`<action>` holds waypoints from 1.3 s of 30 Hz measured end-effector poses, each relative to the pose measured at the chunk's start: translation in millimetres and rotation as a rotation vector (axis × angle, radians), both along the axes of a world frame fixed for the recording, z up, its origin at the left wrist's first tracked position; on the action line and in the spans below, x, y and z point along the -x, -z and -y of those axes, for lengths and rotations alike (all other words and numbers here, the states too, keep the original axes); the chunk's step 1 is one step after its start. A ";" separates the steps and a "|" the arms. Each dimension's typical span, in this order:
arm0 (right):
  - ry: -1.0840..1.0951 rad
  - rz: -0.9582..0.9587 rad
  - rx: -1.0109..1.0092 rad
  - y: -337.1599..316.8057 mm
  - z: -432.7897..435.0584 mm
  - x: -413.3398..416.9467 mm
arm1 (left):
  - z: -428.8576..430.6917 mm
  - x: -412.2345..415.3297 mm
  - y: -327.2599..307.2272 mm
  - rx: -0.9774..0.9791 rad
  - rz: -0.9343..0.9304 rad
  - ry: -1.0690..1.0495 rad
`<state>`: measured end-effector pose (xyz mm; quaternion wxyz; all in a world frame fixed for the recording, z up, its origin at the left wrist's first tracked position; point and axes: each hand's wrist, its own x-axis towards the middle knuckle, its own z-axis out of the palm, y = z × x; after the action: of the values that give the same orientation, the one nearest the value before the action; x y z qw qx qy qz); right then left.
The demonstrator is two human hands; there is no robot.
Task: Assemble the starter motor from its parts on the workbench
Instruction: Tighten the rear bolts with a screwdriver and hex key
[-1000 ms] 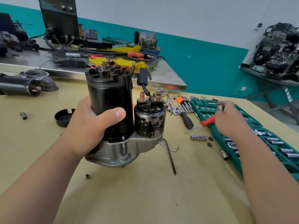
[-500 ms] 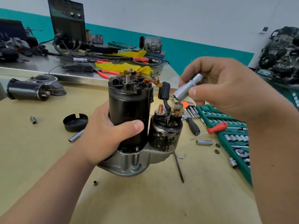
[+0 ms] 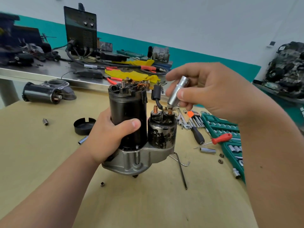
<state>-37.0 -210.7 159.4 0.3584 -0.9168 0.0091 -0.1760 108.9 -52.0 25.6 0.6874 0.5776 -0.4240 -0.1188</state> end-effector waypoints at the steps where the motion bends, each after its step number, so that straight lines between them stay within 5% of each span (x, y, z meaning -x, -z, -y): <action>1: -0.006 -0.008 0.008 -0.5 -1.1 -1.3 | -0.2 -0.2 0.2 0.002 -0.002 0.001; 16: 0.136 0.138 0.043 29.4 -2.4 -9.4 | 5.1 0.3 1.1 -0.029 0.039 -0.026; 23: -0.024 0.005 -0.093 28.1 14.7 -5.3 | 5.7 -1.5 -0.2 -0.009 0.055 -0.025; 28: 0.080 0.036 0.011 33.8 15.3 -10.1 | 6.3 0.0 -2.7 0.006 0.056 -0.010; 32: -0.010 0.014 -0.115 31.1 15.8 -4.8 | 6.6 1.0 -2.4 -0.010 0.081 -0.033; 36: 0.133 0.130 0.072 35.1 13.6 -8.5 | 6.4 1.8 -1.1 -0.010 0.077 -0.036; 39: 0.067 0.088 -0.029 34.0 10.0 -4.7 | 5.0 2.7 -0.5 -0.008 0.065 -0.039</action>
<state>-32.3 -220.7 125.4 0.3658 -0.9020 0.0267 -0.2280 106.2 -57.0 26.1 0.6732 0.5921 -0.4341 -0.0883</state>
